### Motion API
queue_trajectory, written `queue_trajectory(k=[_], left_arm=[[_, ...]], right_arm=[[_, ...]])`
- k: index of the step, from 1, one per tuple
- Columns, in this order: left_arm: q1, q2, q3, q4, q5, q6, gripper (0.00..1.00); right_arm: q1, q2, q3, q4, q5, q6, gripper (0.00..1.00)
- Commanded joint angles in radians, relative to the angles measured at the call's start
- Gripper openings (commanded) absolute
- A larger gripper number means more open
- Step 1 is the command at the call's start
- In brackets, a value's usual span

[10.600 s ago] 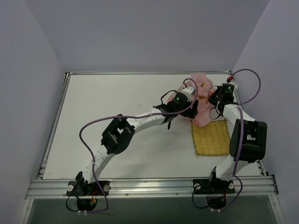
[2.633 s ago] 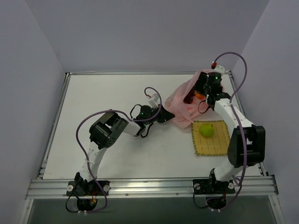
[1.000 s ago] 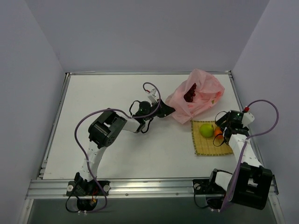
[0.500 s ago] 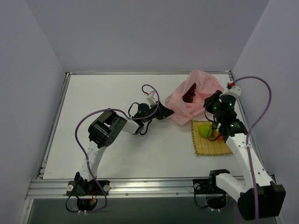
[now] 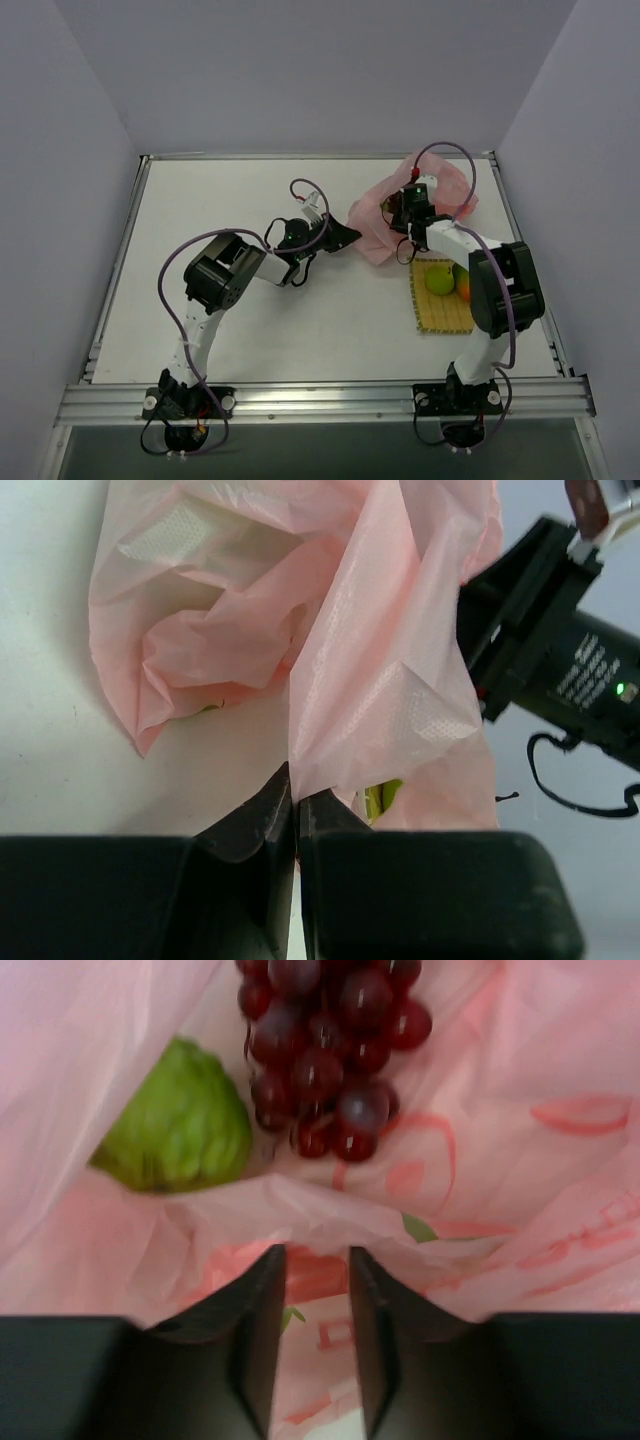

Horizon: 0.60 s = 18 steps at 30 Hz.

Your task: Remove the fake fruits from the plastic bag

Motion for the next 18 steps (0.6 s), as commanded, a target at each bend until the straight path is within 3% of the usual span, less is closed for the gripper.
queue_trajectory(k=[1, 2, 5, 13, 16, 18], left_arm=[[0.002, -0.07, 0.006, 0.004, 0.008, 0.021, 0.02], [0.002, -0.076, 0.006, -0.002, 0.003, 0.022, 0.02], [0.0, -0.089, 0.006, -0.017, 0.0, 0.027, 0.02], [-0.011, -0.113, 0.005, -0.083, -0.02, 0.077, 0.02], [-0.014, -0.112, -0.001, -0.079, -0.027, 0.074, 0.02], [-0.012, -0.113, -0.003, -0.074, -0.026, 0.071, 0.02]], right_arm=[[-0.034, 0.044, 0.113, 0.092, 0.058, -0.032, 0.31], [-0.05, 0.061, 0.127, 0.092, 0.058, -0.033, 0.41], [-0.067, 0.12, 0.168, 0.083, 0.034, -0.039, 0.55], [-0.07, 0.128, 0.199, 0.106, 0.015, -0.053, 0.56], [-0.082, 0.208, 0.242, 0.092, -0.002, -0.056, 0.7], [-0.084, 0.26, 0.301, 0.046, -0.028, -0.064, 0.73]])
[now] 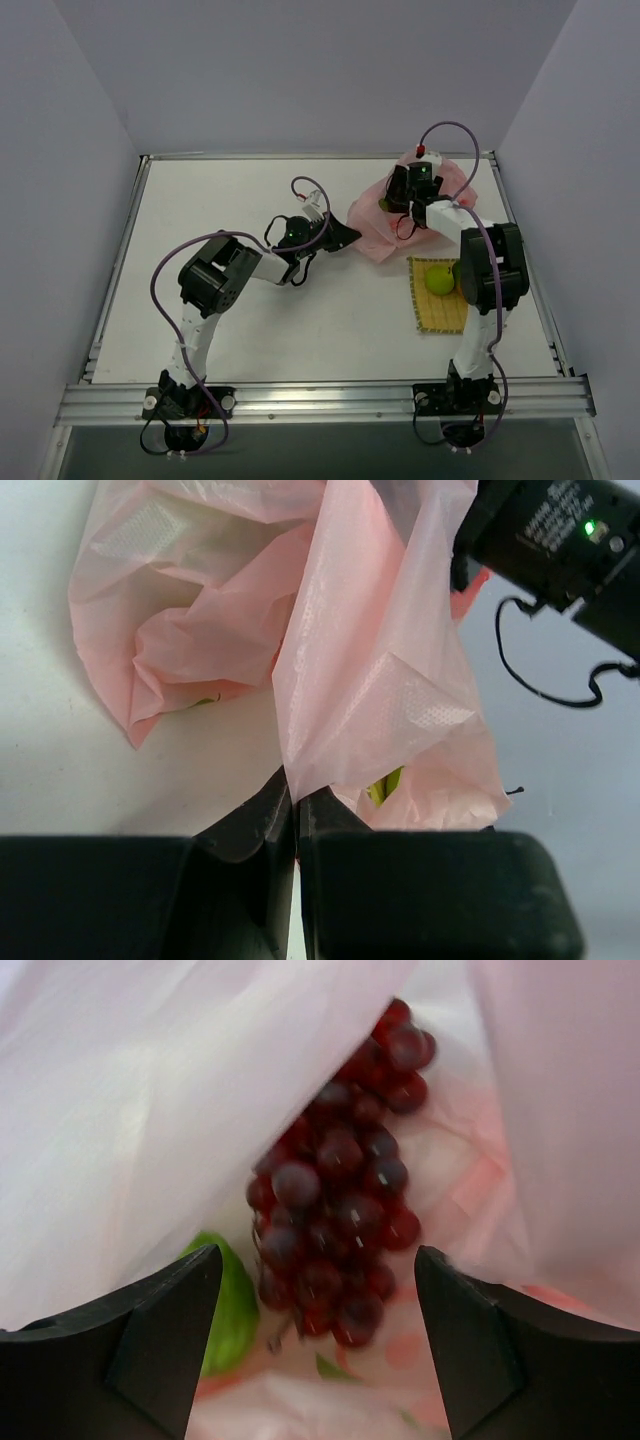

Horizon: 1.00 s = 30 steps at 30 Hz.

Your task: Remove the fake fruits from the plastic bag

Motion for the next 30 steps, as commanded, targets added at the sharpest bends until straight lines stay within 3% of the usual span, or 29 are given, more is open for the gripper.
queue_trajectory(k=[1, 3, 5, 9, 10, 13, 15, 23, 25, 30], left_arm=[[-0.006, -0.059, 0.005, 0.013, -0.009, 0.027, 0.02], [-0.006, -0.064, 0.006, 0.008, -0.009, 0.03, 0.02], [-0.006, -0.067, 0.012, 0.001, -0.004, 0.035, 0.02], [-0.008, -0.065, 0.014, 0.005, -0.003, 0.033, 0.02], [-0.008, -0.064, 0.014, 0.01, -0.003, 0.035, 0.02], [-0.006, -0.059, 0.015, 0.014, -0.003, 0.03, 0.02], [-0.006, -0.057, 0.02, 0.013, -0.003, 0.03, 0.02], [-0.003, -0.065, 0.038, 0.007, -0.006, 0.033, 0.02], [-0.003, -0.065, 0.043, 0.005, -0.007, 0.03, 0.02], [-0.002, -0.07, 0.055, -0.004, -0.023, 0.03, 0.02]], right_arm=[[-0.01, 0.11, 0.086, -0.03, -0.029, -0.015, 0.75], [-0.009, 0.131, 0.095, -0.033, -0.026, 0.001, 0.81], [-0.007, 0.152, 0.101, -0.033, -0.029, 0.009, 0.82], [-0.007, 0.174, 0.123, -0.033, -0.018, 0.017, 0.73], [-0.007, 0.171, 0.124, -0.033, -0.021, 0.015, 0.56], [-0.004, 0.125, 0.104, 0.002, -0.026, 0.017, 0.24], [-0.004, 0.085, 0.087, 0.02, -0.029, 0.017, 0.15], [-0.009, -0.145, 0.009, 0.037, -0.061, 0.043, 0.1], [-0.013, -0.19, -0.018, 0.039, -0.076, 0.078, 0.03], [-0.03, -0.274, -0.123, 0.085, -0.196, 0.155, 0.02]])
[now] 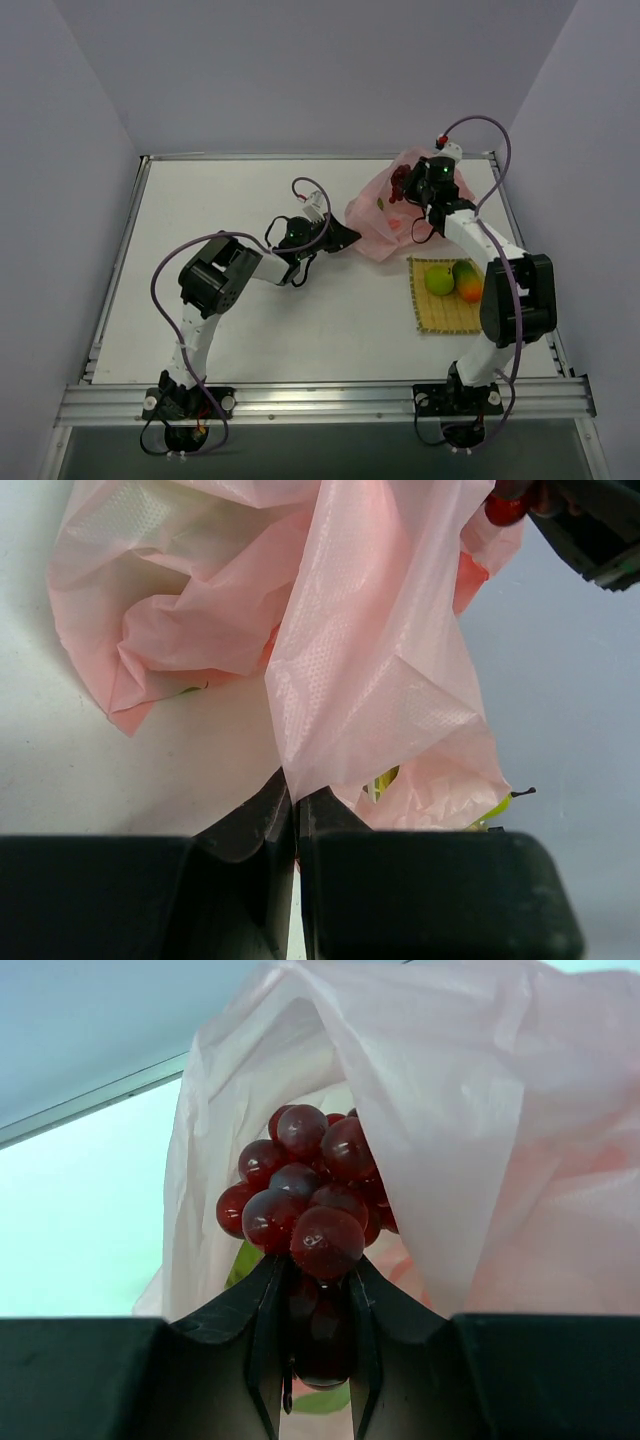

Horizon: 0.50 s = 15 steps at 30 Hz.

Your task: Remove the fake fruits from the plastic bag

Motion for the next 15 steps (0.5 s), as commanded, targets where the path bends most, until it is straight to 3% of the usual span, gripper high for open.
queue_trajectory(k=[1, 15], left_arm=[[0.001, -0.072, 0.058, 0.009, -0.014, 0.014, 0.02], [0.003, -0.08, 0.092, 0.006, -0.044, 0.008, 0.03]], right_arm=[[-0.01, -0.081, -0.064, 0.063, -0.098, 0.084, 0.01], [0.014, -0.478, -0.248, -0.038, -0.159, 0.139, 0.0]])
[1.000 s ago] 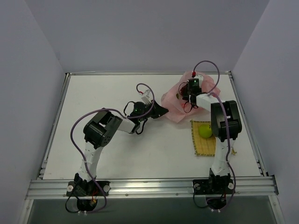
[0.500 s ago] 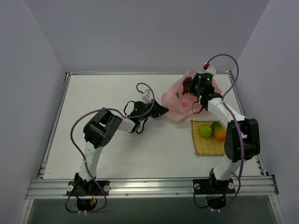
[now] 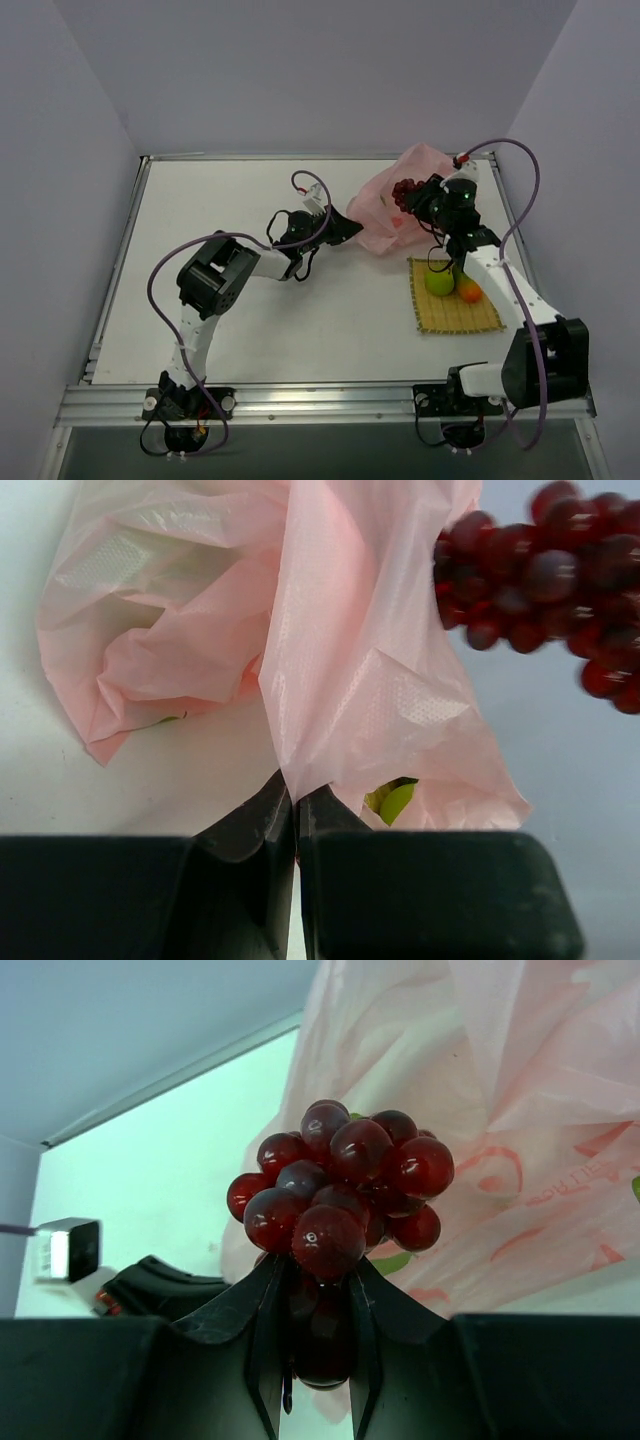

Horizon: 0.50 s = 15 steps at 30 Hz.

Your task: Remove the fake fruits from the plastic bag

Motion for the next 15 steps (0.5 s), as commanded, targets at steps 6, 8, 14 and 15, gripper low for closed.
queue_trajectory(k=[6, 8, 14, 15], left_arm=[[0.001, -0.048, 0.06, 0.049, 0.003, -0.004, 0.02], [-0.002, -0.048, 0.06, 0.049, 0.008, -0.003, 0.02], [0.001, -0.042, 0.069, 0.048, 0.017, 0.003, 0.02], [0.003, -0.042, 0.071, 0.048, 0.018, 0.002, 0.02]], right_arm=[[0.013, -0.344, -0.003, -0.134, 0.011, -0.023, 0.0], [0.013, -0.387, -0.012, -0.198, 0.008, -0.032, 0.0], [0.016, -0.577, -0.038, -0.434, -0.018, -0.029, 0.0], [0.016, -0.617, -0.04, -0.464, -0.021, -0.026, 0.0]])
